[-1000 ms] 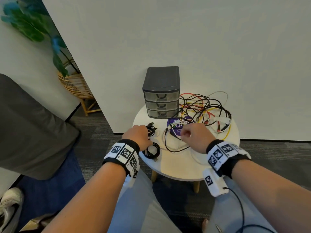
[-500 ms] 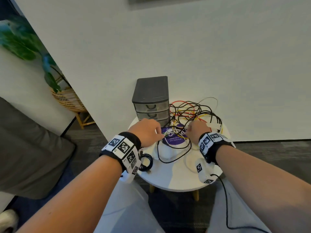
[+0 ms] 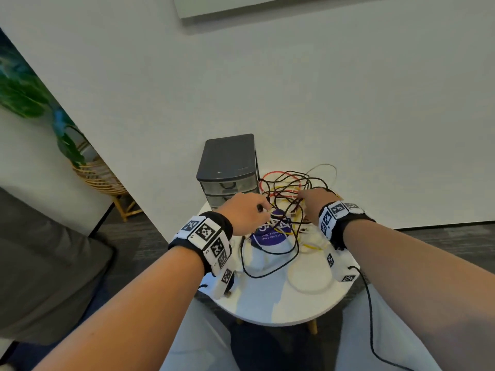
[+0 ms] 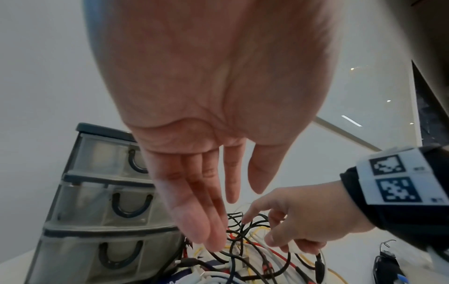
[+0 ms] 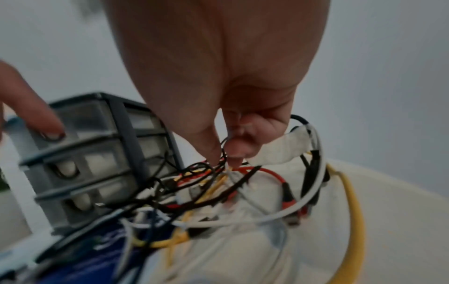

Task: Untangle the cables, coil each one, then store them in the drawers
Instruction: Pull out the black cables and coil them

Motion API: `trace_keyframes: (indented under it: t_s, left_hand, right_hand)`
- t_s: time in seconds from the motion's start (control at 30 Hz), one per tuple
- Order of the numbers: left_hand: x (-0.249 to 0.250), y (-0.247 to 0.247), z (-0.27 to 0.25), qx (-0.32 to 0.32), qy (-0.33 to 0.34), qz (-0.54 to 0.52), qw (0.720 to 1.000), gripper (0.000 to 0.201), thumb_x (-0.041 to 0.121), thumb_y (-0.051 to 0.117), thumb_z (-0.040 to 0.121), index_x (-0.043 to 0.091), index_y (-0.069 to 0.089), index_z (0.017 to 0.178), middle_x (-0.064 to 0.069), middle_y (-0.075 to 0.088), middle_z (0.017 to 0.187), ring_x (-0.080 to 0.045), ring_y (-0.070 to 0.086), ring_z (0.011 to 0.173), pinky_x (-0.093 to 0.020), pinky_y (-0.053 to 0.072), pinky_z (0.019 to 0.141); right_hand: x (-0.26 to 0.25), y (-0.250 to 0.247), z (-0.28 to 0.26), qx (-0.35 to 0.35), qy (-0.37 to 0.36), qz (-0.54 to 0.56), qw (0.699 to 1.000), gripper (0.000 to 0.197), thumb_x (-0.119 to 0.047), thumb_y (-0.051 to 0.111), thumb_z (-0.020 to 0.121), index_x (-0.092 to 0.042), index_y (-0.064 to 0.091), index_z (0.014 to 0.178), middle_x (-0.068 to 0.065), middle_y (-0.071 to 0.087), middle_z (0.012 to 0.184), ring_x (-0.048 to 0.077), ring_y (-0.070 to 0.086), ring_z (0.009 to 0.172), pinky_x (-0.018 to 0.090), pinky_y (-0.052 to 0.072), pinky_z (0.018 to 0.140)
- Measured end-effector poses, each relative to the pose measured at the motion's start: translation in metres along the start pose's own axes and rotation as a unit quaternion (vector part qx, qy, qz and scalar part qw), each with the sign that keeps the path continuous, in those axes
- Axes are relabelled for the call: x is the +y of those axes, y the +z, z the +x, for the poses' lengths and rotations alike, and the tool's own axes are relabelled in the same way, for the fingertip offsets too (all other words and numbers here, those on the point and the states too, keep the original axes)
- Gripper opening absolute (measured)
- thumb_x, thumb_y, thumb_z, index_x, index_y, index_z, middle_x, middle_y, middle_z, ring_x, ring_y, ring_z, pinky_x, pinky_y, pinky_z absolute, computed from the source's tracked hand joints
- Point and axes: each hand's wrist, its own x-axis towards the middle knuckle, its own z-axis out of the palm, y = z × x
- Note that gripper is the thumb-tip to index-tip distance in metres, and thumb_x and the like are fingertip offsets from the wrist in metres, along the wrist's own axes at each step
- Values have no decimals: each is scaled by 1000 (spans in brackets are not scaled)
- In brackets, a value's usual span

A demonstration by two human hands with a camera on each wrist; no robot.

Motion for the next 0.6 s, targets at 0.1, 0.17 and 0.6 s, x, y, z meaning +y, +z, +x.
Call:
trace_keyframes:
  t_s: [0.1,0.17,0.6]
  left_hand:
    - [0,-8,3,-4,7,20,1000,28,29,53,104,19,64,128,7,61,100,-14,61,92,-23,43,73]
    - [1,-13,5,-1,10,28,1000,28,29,51,105,19,63,128,10,60,95,-14,60,91,-23,42,75]
    - [33,-42,33,175,96,-89,976,46,52,61,96,33,54,137,-1,46,139,-16,40,131,-31,33,104]
  right_hand:
    - [-5,-5,6,16,-26,-76,997,21,-2,50,94,-12,58,110,13,62,116,31,61,90,36,51,80]
    - [-7,-9,8,53,-28,-76,995,19,-4,47,97,-13,59,108,12,62,111,31,61,91,37,48,76]
    - [-18,-125,-37,360,-222,185,887,10,-27,61,98,-22,66,92,-15,40,76,1,40,69,22,29,63]
